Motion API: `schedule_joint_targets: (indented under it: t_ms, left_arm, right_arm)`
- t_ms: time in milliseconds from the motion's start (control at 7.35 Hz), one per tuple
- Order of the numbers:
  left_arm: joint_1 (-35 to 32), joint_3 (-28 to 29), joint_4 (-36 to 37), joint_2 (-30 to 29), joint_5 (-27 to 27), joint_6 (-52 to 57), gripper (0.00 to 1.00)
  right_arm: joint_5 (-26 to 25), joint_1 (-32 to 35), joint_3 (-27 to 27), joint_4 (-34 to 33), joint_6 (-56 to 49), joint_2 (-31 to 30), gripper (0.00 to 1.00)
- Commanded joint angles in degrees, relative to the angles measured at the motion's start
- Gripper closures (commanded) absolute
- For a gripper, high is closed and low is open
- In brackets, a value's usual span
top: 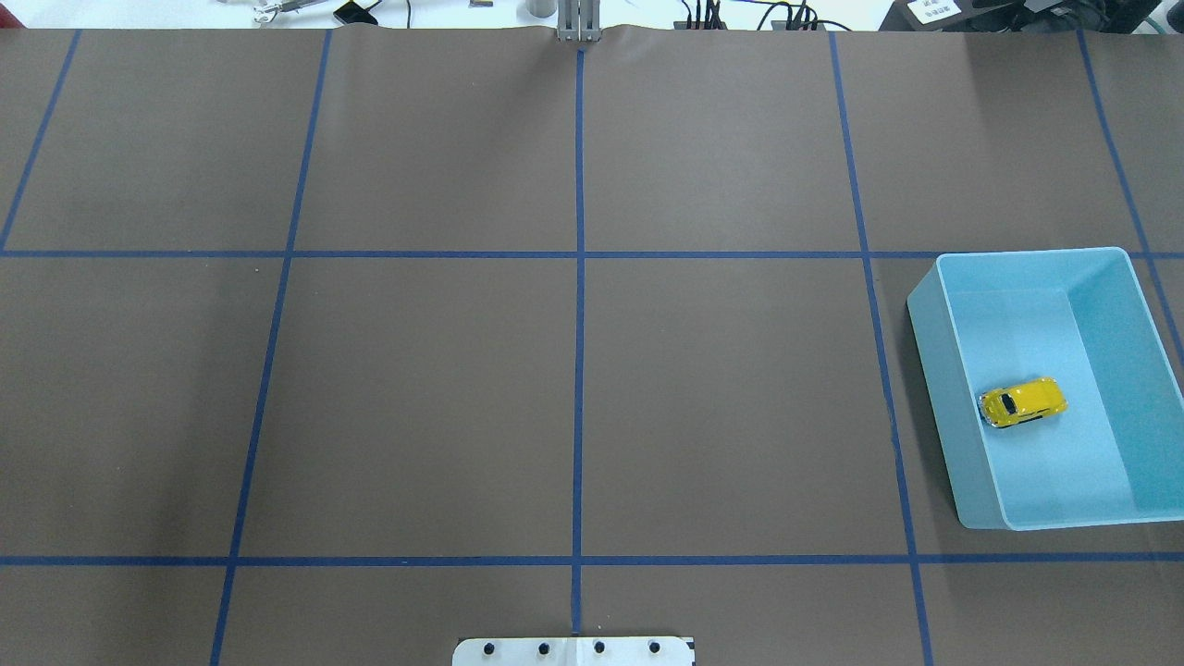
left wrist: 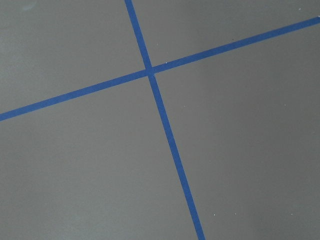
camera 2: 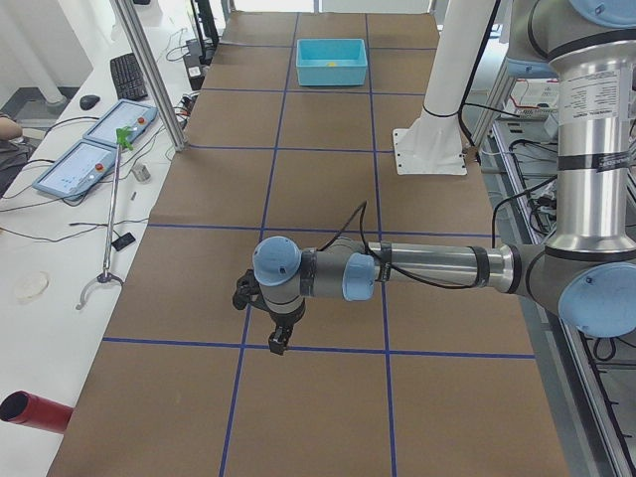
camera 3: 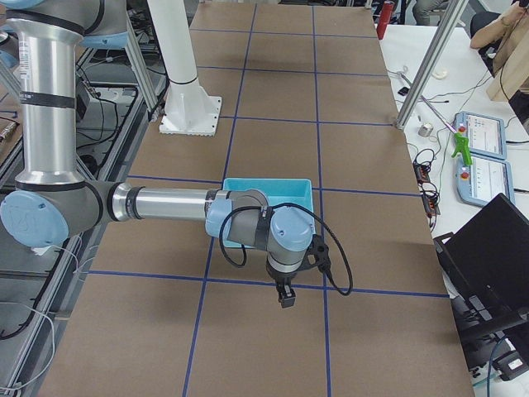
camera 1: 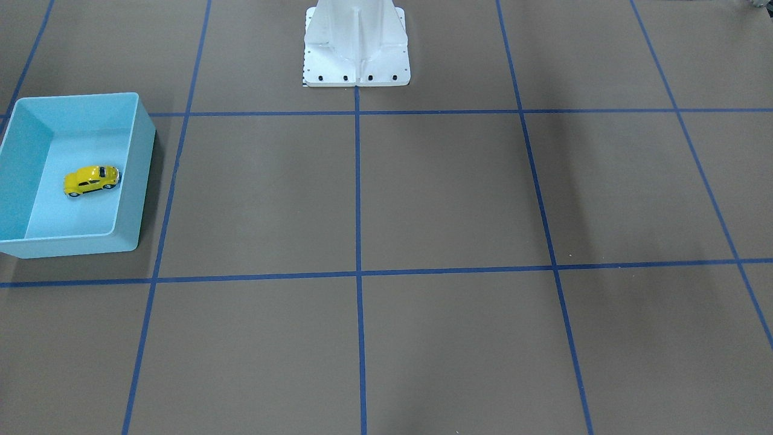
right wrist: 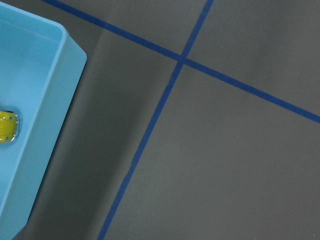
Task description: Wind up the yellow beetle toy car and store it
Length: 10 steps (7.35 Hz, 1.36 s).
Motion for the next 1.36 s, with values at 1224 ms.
schedule_joint_targets:
  t_ms: [1224]
  left_arm:
    - [0.00, 0.47, -0.05, -0.06, 0.07, 0.08, 0.00]
  right_arm:
    - [1.12, -8.53, -2.58, 18.19, 32.66, 0.14, 0.00]
